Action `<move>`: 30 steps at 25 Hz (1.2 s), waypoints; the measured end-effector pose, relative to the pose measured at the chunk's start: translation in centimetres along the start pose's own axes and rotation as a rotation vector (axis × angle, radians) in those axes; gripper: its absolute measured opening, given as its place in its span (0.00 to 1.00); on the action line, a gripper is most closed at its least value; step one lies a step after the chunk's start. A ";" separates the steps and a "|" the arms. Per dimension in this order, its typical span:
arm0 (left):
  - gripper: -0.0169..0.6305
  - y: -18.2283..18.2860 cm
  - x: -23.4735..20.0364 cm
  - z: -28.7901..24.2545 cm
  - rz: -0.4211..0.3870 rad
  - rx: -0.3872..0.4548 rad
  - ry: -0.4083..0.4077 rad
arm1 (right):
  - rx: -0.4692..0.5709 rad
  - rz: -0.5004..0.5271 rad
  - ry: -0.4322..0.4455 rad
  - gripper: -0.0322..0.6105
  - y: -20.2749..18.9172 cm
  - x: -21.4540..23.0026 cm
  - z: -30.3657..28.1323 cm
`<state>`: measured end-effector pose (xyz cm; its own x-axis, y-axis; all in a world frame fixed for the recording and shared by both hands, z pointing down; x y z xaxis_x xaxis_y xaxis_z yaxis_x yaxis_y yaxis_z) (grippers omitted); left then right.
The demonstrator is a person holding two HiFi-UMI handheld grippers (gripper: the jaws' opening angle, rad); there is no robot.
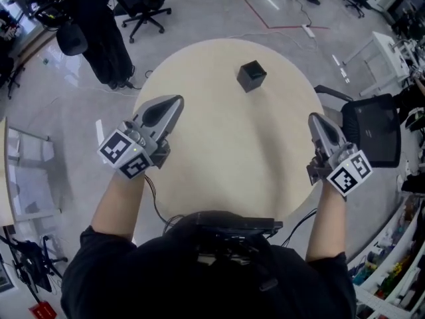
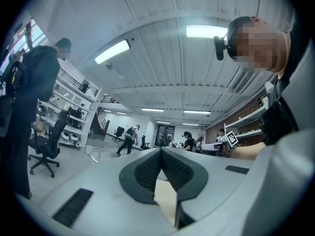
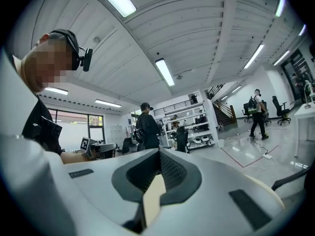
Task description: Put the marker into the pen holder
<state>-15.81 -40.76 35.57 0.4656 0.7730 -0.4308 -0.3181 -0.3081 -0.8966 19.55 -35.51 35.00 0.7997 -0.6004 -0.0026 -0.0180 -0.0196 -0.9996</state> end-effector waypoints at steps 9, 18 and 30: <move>0.02 0.5 11.8 5.3 -0.038 0.097 0.080 | 0.045 -0.008 0.075 0.05 3.6 -2.0 7.7; 0.02 -3.2 20.4 7.3 0.036 0.112 0.123 | 0.011 0.007 0.119 0.05 3.8 -3.1 15.1; 0.02 -2.9 20.0 7.6 0.027 0.121 0.111 | 0.038 0.032 0.137 0.05 3.3 -3.5 14.4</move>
<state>-11.86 -20.20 30.35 0.5416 0.6972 -0.4696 -0.4258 -0.2541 -0.8684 25.38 -21.96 31.36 0.7098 -0.7036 -0.0335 -0.0172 0.0302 -0.9994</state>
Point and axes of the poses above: the fingertips, and each gripper's own axes: z backward along the fingers, x to its right, y out of its top, the point moved 4 cm from there along z, backward along the fingers, and after that the axes turned 14 degrees about z, right-handed, at the moved point
